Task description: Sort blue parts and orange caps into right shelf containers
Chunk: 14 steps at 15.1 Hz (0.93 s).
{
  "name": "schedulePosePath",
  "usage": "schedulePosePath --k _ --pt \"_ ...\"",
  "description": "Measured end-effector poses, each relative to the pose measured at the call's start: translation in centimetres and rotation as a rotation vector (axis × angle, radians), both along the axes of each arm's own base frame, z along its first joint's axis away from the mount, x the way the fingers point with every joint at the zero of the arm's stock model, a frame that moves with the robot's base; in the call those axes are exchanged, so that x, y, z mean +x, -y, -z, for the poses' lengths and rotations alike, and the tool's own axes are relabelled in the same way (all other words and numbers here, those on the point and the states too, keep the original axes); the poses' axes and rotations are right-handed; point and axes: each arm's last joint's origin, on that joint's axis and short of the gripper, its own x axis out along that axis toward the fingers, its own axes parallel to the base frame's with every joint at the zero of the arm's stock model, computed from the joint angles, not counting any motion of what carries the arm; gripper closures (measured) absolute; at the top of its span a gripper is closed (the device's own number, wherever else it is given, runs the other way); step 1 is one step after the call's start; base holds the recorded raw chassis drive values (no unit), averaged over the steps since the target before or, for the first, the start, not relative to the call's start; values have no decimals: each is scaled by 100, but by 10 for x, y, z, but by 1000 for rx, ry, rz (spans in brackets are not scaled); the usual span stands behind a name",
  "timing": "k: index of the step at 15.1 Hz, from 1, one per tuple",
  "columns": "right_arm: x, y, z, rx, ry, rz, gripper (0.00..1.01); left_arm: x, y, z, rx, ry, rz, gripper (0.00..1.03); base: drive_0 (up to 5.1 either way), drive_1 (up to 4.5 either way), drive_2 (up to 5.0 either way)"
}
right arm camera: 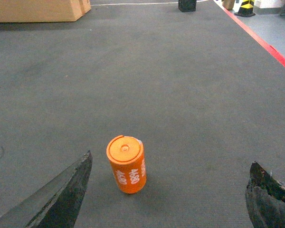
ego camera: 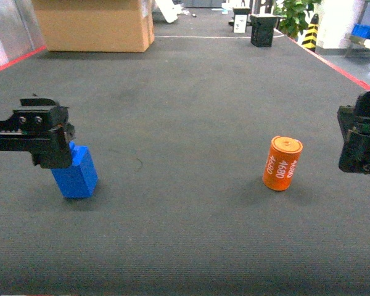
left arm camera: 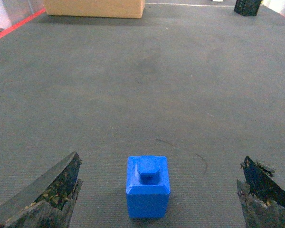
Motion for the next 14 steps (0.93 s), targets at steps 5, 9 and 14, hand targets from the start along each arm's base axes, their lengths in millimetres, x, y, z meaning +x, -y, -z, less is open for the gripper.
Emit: schedulePosePath --k 5,9,14 --pt "32 -9 35 -2 -87 -6 3 34 2 45 24 -107 -16 5 0 0 0" --pt "49 -15 50 0 -122 -16 3 52 4 63 22 -144 -21 5 0 0 0" --pt "68 -21 67 4 -161 -13 3 63 6 77 18 -176 -17 5 0 0 0"
